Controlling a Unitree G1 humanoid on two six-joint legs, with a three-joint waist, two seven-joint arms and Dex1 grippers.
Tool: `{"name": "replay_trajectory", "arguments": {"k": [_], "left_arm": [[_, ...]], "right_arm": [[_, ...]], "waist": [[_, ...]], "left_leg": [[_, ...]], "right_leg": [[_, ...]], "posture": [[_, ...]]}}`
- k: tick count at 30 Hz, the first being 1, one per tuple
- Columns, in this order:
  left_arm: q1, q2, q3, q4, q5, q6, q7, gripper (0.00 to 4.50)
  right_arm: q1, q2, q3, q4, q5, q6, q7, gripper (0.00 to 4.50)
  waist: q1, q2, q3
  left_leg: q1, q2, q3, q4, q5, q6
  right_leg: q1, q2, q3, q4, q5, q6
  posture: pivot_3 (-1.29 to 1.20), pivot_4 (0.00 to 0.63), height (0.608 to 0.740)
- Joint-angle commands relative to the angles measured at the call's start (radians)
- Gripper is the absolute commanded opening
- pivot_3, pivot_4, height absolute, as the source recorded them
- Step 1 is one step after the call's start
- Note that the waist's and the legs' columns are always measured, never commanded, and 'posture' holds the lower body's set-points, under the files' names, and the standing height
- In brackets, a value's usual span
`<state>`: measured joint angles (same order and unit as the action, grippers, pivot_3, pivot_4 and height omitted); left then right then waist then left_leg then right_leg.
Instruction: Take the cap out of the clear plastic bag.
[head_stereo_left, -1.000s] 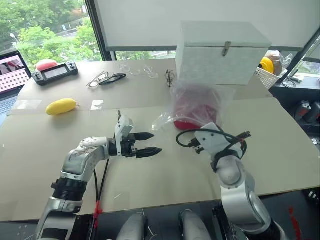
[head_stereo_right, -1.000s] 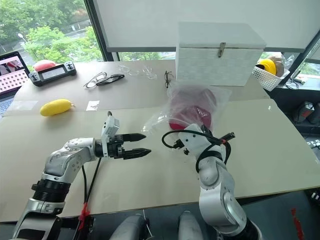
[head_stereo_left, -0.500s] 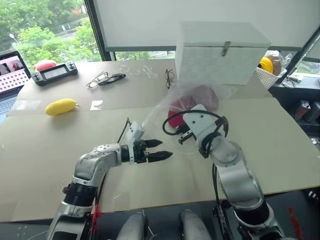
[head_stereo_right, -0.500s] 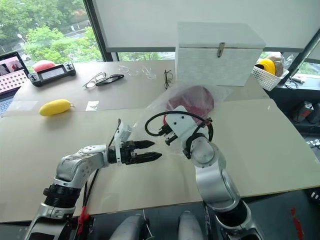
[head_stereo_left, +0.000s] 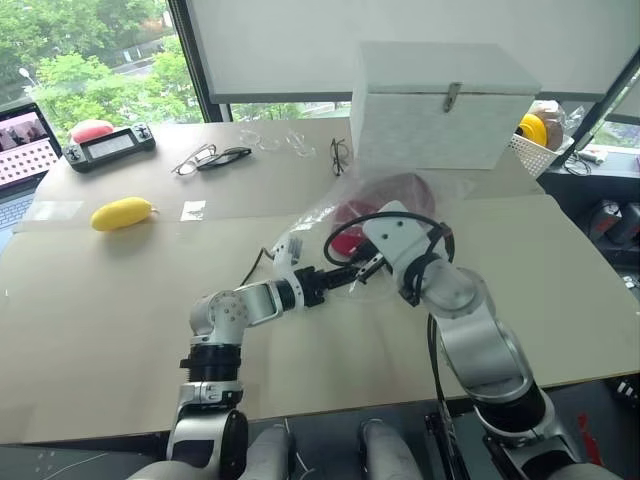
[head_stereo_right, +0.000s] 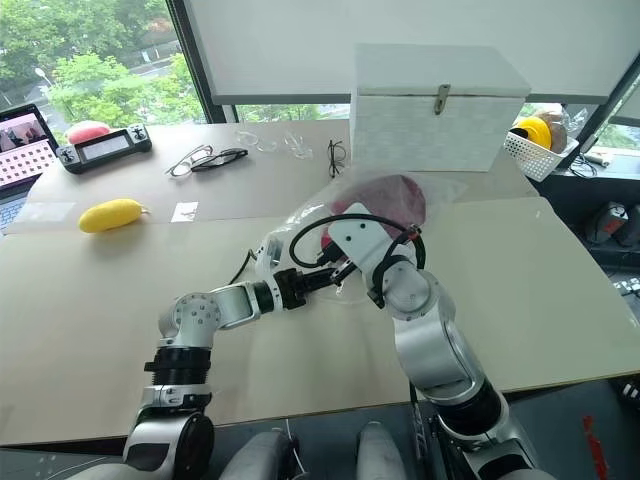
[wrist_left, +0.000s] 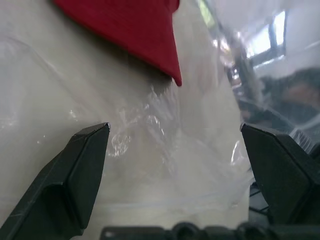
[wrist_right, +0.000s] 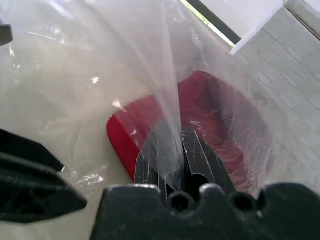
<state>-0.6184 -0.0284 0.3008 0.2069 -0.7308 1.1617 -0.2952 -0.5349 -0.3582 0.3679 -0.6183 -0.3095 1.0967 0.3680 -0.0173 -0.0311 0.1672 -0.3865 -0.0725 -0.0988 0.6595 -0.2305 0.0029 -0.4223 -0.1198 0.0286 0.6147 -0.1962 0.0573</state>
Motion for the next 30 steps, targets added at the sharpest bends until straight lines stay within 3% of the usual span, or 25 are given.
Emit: {"name": "replay_trajectory", "arguments": {"k": [1, 5, 8, 10, 15, 30], "left_arm": [[-0.053, -0.086, 0.139, 0.121, -0.055, 0.019, 0.179, 4.50], [-0.102, -0.165, 0.216, 0.213, -0.098, -0.040, 0.319, 4.50], [-0.113, -0.222, 0.185, 0.273, -0.096, -0.126, 0.365, 4.50], [-0.116, -0.249, 0.167, 0.312, -0.109, -0.190, 0.370, 4.50], [-0.117, -0.258, 0.100, 0.380, -0.137, -0.265, 0.357, 4.50], [-0.166, -0.296, 0.003, 0.494, -0.203, -0.422, 0.318, 4.50]], "right_arm": [[-0.029, -0.007, -0.002, -0.025, 0.000, -0.038, -0.004, 0.11], [-0.040, -0.013, 0.004, -0.023, -0.004, -0.042, -0.005, 0.11], [-0.050, -0.018, 0.008, -0.027, -0.008, -0.040, -0.006, 0.11], [-0.059, -0.021, 0.012, -0.031, -0.009, -0.036, -0.005, 0.11], [-0.063, -0.029, 0.011, -0.047, -0.009, -0.014, -0.004, 0.11], [-0.058, -0.033, 0.015, -0.074, -0.006, 0.030, -0.012, 0.11]], "waist": [[0.002, 0.000, 0.000], [-0.003, 0.000, -0.001], [-0.004, 0.001, -0.004], [-0.005, 0.001, -0.006], [-0.008, 0.001, -0.010], [0.002, 0.000, -0.014]], "left_leg": [[0.000, 0.000, 0.000, 0.000, 0.000, 0.000], [0.003, 0.000, 0.000, 0.000, -0.001, -0.001], [0.007, 0.000, 0.000, 0.000, -0.001, -0.001], [0.017, 0.001, 0.001, 0.000, -0.001, -0.002], [0.031, 0.003, 0.000, -0.001, -0.005, -0.008], [0.031, 0.003, -0.001, -0.001, -0.007, -0.010]], "right_leg": [[0.001, 0.000, 0.000, 0.000, 0.000, 0.000], [0.003, 0.000, 0.000, 0.000, 0.000, 0.001], [0.006, 0.000, 0.000, 0.000, -0.001, 0.003], [0.018, 0.001, 0.000, -0.003, -0.005, 0.008], [0.036, 0.002, 0.000, -0.005, -0.008, 0.014], [0.036, 0.001, 0.000, -0.006, -0.009, 0.015]], "posture": [[0.00, 0.150, 0.740], [0.00, 0.150, 0.740], [0.00, 0.150, 0.740], [0.00, 0.150, 0.740], [0.00, 0.150, 0.740], [0.00, 0.150, 0.740]]}}
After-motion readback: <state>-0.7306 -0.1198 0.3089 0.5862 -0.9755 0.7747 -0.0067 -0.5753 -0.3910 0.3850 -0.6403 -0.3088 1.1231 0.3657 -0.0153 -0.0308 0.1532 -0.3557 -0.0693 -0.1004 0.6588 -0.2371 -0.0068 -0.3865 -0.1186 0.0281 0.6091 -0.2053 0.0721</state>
